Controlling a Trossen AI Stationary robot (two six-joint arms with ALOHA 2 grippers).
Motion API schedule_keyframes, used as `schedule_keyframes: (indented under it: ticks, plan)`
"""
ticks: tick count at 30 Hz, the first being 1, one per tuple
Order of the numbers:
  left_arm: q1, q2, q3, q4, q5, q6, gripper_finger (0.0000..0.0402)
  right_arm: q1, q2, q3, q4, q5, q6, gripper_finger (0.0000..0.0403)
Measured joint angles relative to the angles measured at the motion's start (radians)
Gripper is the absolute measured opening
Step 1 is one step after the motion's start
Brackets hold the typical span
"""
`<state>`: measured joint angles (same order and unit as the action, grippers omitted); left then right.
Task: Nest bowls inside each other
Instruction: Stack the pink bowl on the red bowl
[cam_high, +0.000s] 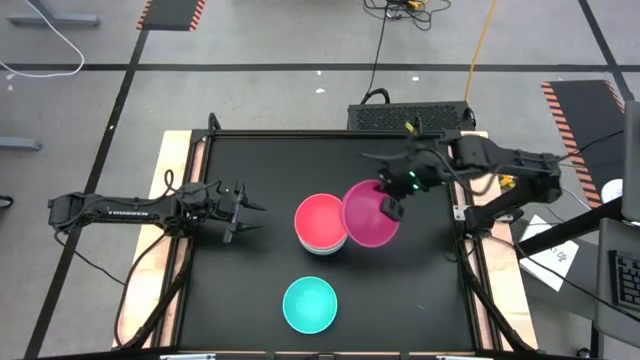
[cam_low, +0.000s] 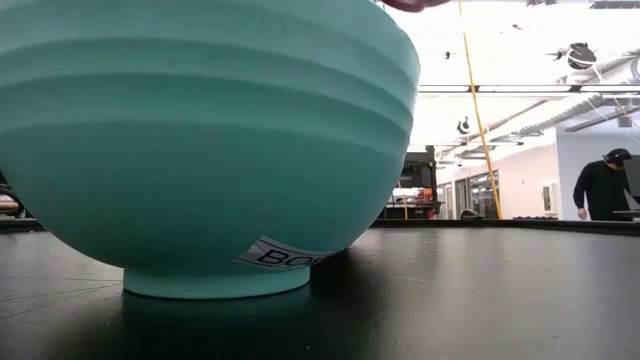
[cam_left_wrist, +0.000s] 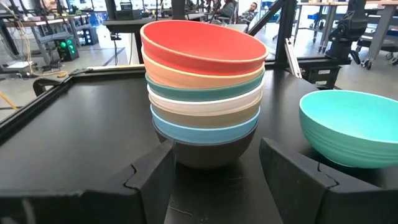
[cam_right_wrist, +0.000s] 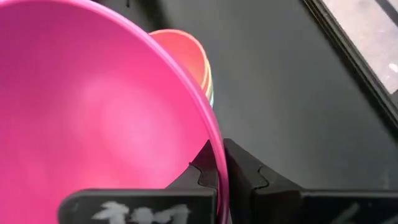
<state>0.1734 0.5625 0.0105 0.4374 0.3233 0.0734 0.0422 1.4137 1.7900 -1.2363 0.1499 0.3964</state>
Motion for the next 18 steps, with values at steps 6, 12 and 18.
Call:
schedule_keyframes:
  ticks: [6, 12, 18]
  plan:
    - [0.000, 0.000, 0.000, -0.007, 0.000, 0.000, 0.0237, -0.054, 0.174, 0.252, -0.151, -0.051, -0.046, 0.0000]
    - [0.000, 0.000, 0.000, -0.033, 0.000, 0.003, 0.0237, -0.107, 0.331, 0.410, -0.255, -0.152, -0.068, 0.0000]
    - [0.000, 0.000, 0.000, -0.045, 0.000, 0.014, 0.0237, -0.135, 0.406, 0.494, -0.261, -0.184, -0.114, 0.0000]
